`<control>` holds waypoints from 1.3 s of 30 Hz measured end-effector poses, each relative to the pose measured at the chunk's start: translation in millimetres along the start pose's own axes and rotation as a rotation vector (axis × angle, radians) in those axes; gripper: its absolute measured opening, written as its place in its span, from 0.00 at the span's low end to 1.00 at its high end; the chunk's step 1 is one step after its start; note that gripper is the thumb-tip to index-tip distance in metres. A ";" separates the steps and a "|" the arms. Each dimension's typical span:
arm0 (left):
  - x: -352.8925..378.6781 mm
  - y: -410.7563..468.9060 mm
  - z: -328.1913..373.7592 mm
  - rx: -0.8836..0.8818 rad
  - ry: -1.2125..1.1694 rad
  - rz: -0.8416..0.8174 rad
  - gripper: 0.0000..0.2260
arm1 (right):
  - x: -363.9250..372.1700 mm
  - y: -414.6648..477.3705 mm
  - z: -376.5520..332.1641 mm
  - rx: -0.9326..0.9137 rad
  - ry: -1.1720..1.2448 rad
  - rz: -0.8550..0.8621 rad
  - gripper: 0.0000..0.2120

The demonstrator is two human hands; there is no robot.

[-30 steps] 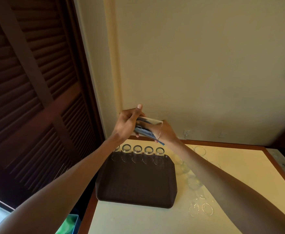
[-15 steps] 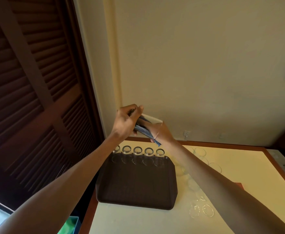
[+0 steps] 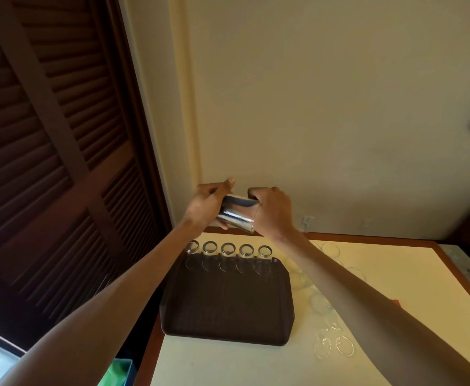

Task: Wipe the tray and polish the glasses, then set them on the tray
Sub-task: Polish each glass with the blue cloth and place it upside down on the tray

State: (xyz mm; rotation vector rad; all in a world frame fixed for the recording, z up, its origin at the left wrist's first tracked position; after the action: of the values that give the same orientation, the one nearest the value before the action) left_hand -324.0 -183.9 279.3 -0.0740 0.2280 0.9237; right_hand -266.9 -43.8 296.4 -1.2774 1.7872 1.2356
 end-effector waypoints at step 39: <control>-4.1 2.1 15.0 0.151 0.155 0.086 0.19 | 13.9 5.2 14.7 0.116 0.280 -0.110 0.11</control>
State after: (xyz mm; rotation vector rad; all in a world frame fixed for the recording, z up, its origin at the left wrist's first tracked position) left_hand -325.6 -183.4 294.8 0.0035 0.4472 0.9844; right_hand -277.1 -34.8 280.6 -1.5179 1.9210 0.9141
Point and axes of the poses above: each hand's wrist, its own y-axis towards the middle knuckle, its own x-axis out of the palm, z = x × y, the point moved 9 cm from there along y, towards the middle knuckle, and after that the axes turned 13 degrees about -z, right-handed, at the moved point
